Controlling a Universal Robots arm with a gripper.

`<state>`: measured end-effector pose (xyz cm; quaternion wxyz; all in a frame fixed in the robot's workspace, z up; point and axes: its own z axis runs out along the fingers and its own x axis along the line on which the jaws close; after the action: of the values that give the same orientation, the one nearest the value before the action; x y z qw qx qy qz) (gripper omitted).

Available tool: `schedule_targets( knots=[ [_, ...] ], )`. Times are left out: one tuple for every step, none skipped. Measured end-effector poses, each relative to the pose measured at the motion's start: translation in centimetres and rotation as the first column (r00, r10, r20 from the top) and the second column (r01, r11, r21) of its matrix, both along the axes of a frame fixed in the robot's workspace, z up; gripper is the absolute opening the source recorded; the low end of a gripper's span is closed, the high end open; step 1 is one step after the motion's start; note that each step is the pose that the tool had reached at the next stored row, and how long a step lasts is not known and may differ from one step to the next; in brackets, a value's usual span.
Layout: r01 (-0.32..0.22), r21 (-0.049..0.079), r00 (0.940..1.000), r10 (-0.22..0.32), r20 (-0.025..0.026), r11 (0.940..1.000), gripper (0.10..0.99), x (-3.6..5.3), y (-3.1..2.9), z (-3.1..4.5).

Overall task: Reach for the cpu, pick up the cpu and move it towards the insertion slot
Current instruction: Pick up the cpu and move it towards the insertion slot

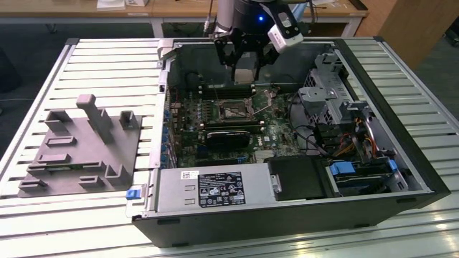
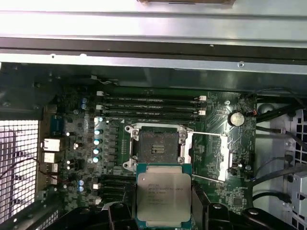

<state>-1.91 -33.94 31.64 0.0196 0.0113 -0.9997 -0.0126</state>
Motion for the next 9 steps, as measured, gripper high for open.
schedule_targets(
  knots=[
    [-0.002,0.000,1.0000,0.002,0.0000,1.0000,0.541,0.10,0.04,-0.20],
    [-0.004,0.000,1.0000,0.004,0.0000,1.0000,0.541,0.14,0.07,-0.37],
    [-0.005,0.000,1.0000,0.005,0.0000,1.0000,0.541,0.15,0.10,-0.52],
    [-0.005,0.000,1.0000,0.005,0.0000,1.0000,0.541,0.16,0.12,-0.63],
    [-0.005,0.000,1.0000,0.005,-0.0001,1.0000,0.541,0.16,0.12,-0.65],
    [-0.005,0.000,1.0000,0.005,-0.0001,1.0000,0.541,0.17,0.12,-0.65],
    [-0.005,0.000,1.0000,0.005,-0.0001,1.0000,0.541,0.17,0.12,-0.65],
    [-0.005,0.000,1.0000,0.005,-0.0001,1.0000,0.541,0.17,0.12,-0.65],
    [-0.005,0.000,1.0000,0.005,0.0000,1.0000,0.541,0.17,0.12,-0.66]
  ],
)
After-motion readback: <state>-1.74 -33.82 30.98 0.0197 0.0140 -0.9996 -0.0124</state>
